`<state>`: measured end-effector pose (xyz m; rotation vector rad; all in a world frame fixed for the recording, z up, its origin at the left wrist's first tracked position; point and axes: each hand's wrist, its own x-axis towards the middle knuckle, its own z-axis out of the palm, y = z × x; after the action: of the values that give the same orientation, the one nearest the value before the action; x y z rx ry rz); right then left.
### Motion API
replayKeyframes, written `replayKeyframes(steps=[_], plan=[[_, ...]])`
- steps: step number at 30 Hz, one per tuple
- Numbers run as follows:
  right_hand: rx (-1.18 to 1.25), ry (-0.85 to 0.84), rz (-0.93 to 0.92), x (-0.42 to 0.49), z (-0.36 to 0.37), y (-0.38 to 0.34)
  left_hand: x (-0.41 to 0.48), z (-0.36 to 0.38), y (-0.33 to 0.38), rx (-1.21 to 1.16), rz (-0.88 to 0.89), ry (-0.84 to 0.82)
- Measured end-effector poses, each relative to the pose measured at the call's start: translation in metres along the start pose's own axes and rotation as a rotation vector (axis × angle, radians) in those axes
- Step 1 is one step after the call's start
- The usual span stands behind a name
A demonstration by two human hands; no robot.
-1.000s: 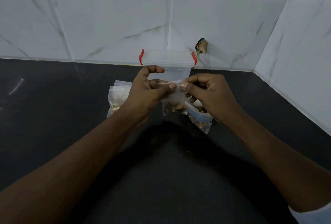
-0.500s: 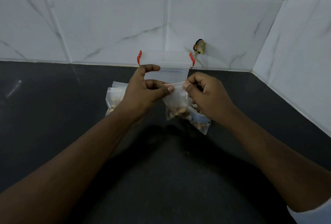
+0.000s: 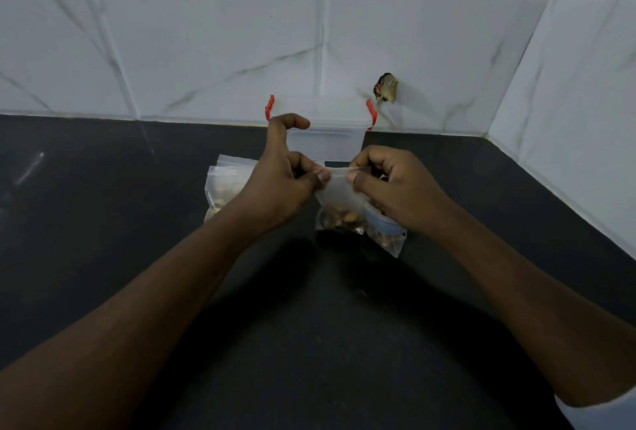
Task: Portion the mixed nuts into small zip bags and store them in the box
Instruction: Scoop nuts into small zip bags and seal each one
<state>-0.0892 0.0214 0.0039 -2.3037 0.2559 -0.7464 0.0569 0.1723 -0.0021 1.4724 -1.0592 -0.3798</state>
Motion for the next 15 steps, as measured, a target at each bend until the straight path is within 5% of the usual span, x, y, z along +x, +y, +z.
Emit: replayKeyframes(steps=[15], plan=[[0.021,0.042,0.008,-0.0003,-0.0013,-0.0003,-0.0013,-0.0026,-0.0006,-0.103,0.003,0.017]])
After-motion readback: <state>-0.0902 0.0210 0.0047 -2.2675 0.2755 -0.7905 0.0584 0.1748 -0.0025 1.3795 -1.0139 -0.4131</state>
